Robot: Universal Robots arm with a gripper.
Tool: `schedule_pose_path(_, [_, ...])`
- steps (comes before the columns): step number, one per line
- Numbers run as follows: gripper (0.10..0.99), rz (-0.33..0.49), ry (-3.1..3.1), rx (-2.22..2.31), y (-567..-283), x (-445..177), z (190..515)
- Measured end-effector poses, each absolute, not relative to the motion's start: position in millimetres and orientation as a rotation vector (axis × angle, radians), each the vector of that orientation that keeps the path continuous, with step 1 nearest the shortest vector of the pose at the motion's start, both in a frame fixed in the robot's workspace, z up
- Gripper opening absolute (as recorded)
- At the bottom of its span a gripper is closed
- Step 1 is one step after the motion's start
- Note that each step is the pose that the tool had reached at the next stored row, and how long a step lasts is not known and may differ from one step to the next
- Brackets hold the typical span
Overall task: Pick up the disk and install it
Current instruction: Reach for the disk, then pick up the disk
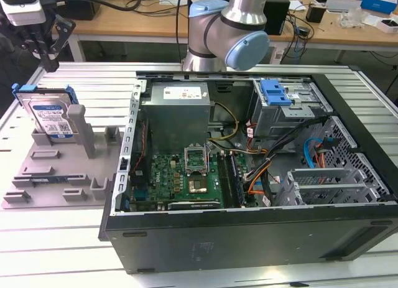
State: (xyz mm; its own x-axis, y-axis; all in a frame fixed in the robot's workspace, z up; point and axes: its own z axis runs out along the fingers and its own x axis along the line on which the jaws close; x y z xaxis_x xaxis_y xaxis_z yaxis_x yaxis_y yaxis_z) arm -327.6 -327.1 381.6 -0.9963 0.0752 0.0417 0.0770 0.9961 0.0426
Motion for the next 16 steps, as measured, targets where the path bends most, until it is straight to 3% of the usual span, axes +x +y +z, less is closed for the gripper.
schedule_pose_path(16, [0.106, -0.068, -3.098, -0.116, -327.1, -327.6, 381.6])
